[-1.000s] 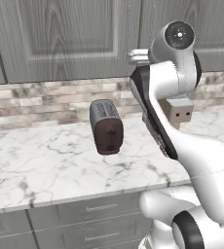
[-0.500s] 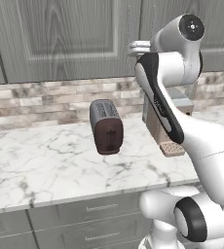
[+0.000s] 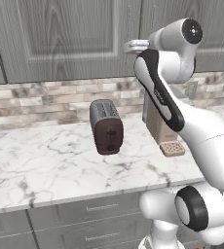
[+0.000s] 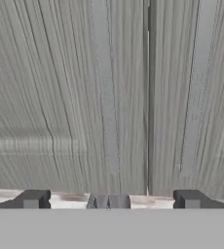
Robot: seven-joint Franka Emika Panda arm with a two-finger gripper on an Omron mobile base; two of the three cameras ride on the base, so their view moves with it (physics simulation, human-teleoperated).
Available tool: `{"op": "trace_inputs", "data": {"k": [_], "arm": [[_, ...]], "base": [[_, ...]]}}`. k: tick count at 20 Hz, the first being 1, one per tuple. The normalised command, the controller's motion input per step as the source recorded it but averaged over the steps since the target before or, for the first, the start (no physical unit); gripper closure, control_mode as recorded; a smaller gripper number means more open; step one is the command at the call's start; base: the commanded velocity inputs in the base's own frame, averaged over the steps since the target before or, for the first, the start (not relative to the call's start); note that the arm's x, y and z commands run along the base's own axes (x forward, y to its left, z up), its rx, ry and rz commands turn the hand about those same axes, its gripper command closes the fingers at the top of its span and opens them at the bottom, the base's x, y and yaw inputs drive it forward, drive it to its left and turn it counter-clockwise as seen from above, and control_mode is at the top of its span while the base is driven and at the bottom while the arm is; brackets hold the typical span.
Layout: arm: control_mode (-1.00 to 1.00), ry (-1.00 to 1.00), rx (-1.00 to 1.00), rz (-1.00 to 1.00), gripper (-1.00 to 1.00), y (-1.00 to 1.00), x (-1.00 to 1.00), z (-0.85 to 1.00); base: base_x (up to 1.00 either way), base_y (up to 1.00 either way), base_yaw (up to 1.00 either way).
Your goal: Open the cabinet. Pick the soap dispenser and place it next to the sink. Then close the cabinet.
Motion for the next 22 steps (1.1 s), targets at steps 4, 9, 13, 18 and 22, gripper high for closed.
{"op": "trace_inputs", "data": {"k": [4,9,13,18,22], "arm": [[-1.00,-0.02,0.00,0.06,-1.00,0.01,0.41,0.00],[-1.00,0.00,0.00,0.01,-1.00,0.00,0.37,0.01],[-1.00,0.00,0.00,0.00,-1.00,0.00,0.39,0.00],[-1.00,0.00,0.00,0.00,-1.00,0.04,0.44,0.00],[-1.00,0.00,0.00,0.00,-1.00,0.07,0.46,0.00]], "base": [[0.00,0.00,0.00],[0.00,0.00,0.00],[0.00,0.00,0.00],[0.00,0.00,0.00],[0.00,0.00,0.00]]}}
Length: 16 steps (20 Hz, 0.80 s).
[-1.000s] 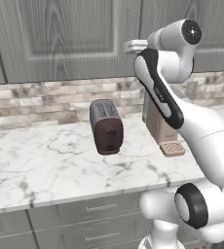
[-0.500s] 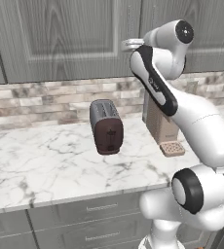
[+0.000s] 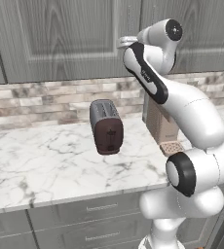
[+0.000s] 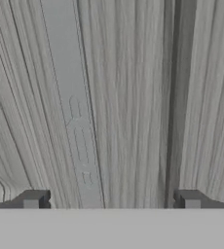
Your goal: Open the cabinet. Pick the soap dispenser and place it next to the sink. Then close the cabinet.
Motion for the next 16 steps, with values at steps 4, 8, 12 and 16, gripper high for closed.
{"op": "trace_inputs", "data": {"k": [4,8,12,16], "arm": [[-1.00,0.00,0.00,0.00,-1.00,0.10,0.43,-0.02],[-1.00,-0.03,0.00,0.00,-1.00,0.10,0.35,-0.07],[-1.00,-0.07,0.00,0.00,-1.00,0.16,0.32,-0.09],[-1.00,-0.06,-0.03,0.00,1.00,0.22,0.32,-0.08]], "base": [[0.00,0.00,0.00],[0.00,0.00,0.00],[0.00,0.00,0.00],[0.00,0.00,0.00]]}}
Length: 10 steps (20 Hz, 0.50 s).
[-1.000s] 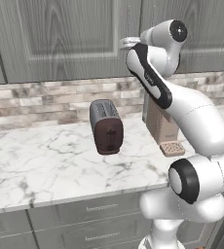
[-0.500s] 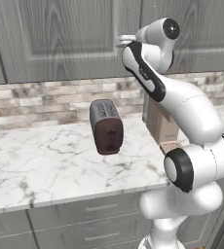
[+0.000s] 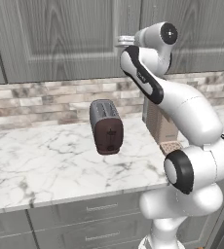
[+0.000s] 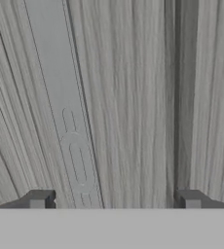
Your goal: Open the cabinet. Pick the soap dispenser and place it next to the sink. Then close the cabinet.
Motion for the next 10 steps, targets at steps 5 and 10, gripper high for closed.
{"op": "trace_inputs", "data": {"k": [5,10], "arm": [[-1.00,-0.06,-0.05,0.00,1.00,0.27,0.29,-0.12],[-1.00,-0.01,-0.01,0.00,1.00,0.21,0.31,-0.02]], "base": [[0.00,0.00,0.00],[0.00,0.00,0.00]]}}
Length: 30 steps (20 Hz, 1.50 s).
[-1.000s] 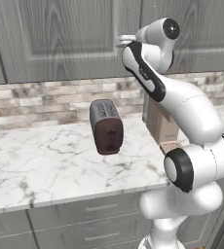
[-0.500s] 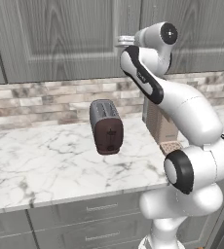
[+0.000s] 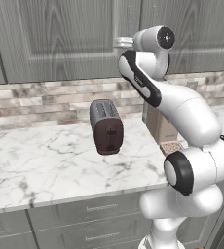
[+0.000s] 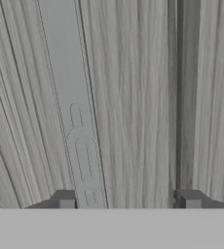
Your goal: Open the cabinet. Pick the soap dispenser and place it next to the sink. Then close the cabinet.
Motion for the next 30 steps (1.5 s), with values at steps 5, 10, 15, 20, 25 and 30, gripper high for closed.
{"op": "trace_inputs", "data": {"k": [5,10,15,20,25,30], "arm": [[-1.00,0.00,0.00,0.00,1.00,0.21,0.20,0.00],[-1.00,-0.02,0.00,0.00,1.00,0.34,0.00,0.00],[-1.00,-0.06,-0.02,0.00,1.00,0.38,-0.08,0.07],[-1.00,-0.01,-0.02,0.00,1.00,0.33,-0.21,0.19],[-1.00,0.00,-0.03,0.00,1.00,0.31,-0.24,0.23],[-1.00,0.00,-0.03,0.00,1.00,0.33,-0.32,0.25]], "base": [[0.00,0.00,0.00],[0.00,0.00,0.00],[0.00,0.00,0.00],[0.00,0.00,0.00],[0.00,0.00,0.00],[0.00,0.00,0.00]]}}
